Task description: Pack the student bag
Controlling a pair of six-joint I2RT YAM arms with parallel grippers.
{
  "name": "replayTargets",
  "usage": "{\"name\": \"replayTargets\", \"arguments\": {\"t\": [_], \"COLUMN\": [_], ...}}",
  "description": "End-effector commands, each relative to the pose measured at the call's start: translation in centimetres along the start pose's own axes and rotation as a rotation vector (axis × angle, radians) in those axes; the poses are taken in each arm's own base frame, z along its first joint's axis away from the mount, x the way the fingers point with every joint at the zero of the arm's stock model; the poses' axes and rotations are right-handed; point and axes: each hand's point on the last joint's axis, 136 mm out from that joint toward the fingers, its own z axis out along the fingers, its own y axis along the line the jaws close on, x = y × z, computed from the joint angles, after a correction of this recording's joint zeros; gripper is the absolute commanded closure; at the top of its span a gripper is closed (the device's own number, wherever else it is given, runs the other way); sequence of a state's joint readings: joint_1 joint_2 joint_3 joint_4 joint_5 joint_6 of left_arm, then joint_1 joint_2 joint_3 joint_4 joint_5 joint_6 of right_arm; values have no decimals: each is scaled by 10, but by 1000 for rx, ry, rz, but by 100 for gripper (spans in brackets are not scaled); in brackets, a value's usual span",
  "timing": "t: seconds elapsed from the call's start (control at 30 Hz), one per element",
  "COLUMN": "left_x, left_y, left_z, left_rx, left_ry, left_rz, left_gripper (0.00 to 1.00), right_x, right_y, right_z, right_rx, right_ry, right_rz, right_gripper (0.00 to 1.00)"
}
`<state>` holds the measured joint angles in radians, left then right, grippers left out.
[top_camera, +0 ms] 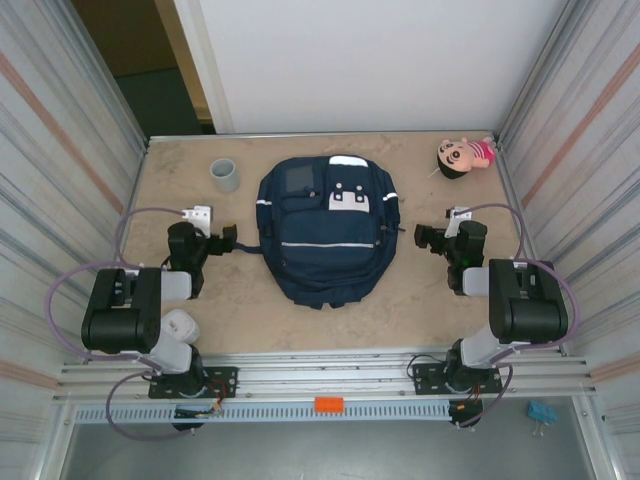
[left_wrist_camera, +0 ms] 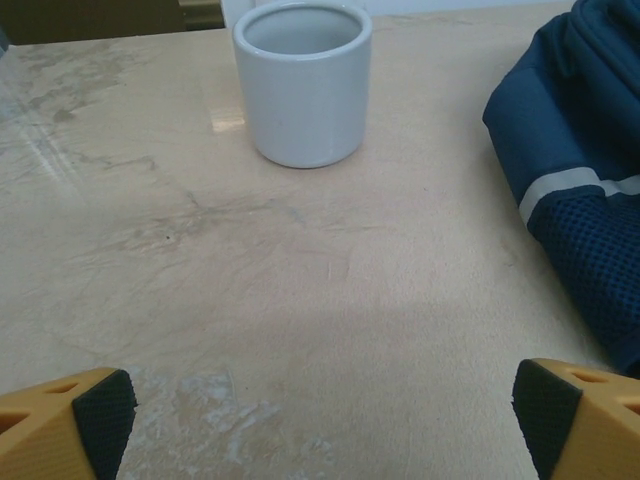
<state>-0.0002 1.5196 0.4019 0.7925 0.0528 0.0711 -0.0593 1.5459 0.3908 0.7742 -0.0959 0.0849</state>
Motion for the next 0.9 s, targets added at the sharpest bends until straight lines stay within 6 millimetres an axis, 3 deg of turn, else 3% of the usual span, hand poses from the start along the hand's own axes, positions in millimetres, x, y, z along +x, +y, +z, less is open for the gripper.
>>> {"name": "replayTargets", "arguments": {"t": [0.0,0.87], "left_x": [-7,-7], "left_y": [-4,-5], "left_z": [0,0], "left_rx": [20,4], "left_ry": [-12,-12], "left_rz": [-2,13], "left_gripper": [1,1], "right_x": [-17,-16], "right_y": [-4,-5], "right_z": [1,1], "right_rx": [23,23], "right_ry": [-52,-52], "right_rz": [-5,-5], "right_gripper": [1,1]}}
